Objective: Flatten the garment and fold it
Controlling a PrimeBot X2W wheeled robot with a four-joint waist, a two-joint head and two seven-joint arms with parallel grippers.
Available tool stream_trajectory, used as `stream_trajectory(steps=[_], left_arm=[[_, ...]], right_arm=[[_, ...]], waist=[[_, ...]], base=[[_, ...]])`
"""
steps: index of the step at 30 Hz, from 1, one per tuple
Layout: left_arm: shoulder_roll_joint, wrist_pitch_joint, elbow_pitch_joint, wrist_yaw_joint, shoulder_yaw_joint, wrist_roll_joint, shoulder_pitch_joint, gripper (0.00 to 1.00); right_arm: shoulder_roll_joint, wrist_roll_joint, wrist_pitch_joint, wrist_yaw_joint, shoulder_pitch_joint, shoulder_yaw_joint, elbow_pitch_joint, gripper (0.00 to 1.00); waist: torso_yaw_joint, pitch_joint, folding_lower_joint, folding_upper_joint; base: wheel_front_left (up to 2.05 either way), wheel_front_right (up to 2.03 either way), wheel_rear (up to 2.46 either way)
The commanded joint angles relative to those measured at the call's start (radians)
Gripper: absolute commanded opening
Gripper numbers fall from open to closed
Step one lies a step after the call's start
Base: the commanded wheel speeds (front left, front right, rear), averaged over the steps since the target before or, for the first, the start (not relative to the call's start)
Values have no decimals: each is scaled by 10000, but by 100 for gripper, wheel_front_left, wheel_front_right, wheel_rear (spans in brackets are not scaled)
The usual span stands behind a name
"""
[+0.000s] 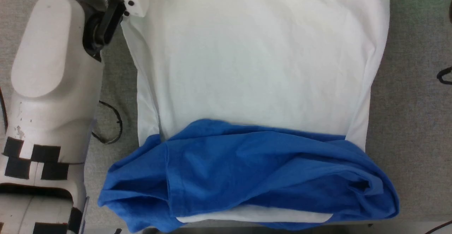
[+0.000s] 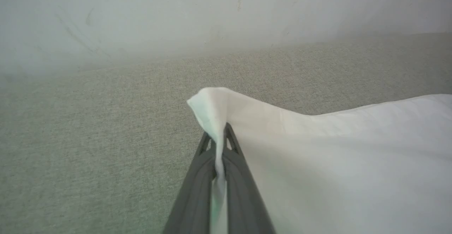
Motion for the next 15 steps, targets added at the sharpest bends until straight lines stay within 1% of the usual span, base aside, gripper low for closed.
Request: stream_trajectory(steps=[1,2,3,6,11,15], left_arm=[[45,-78,-15,-42,-19,-108,-13,0],[49,-85,5,-47,-22,-128,9,0],[60,-90,34,-54,-22,-150,29,0],[132,-189,158,-73,27,-220,77,0],[298,-534,441,-92,93,-230,105,0],[428,-957,685,-83,164,-208,93,0]], right_arm=[[418,60,720,-9,933,436,787,2],[445,108,853,-9,933,471,875,0],[442,124,871,-9,915,514,893,0],[289,92,399,-9,834,661,669,0],[-247,-297,-1523,-9,579,837,122,0],[-456,-382,-2716,-9,421,805,-38,0]], waist=[[-28,-45,2,0],[-38,-79,2,0],[-54,-120,2,0],[-90,-313,2,0],[-171,-926,2,0],[-268,-1543,2,0]], base=[[0,0,0],[0,0,0],[0,0,0],[0,0,0],[0,0,0],[0,0,0]])
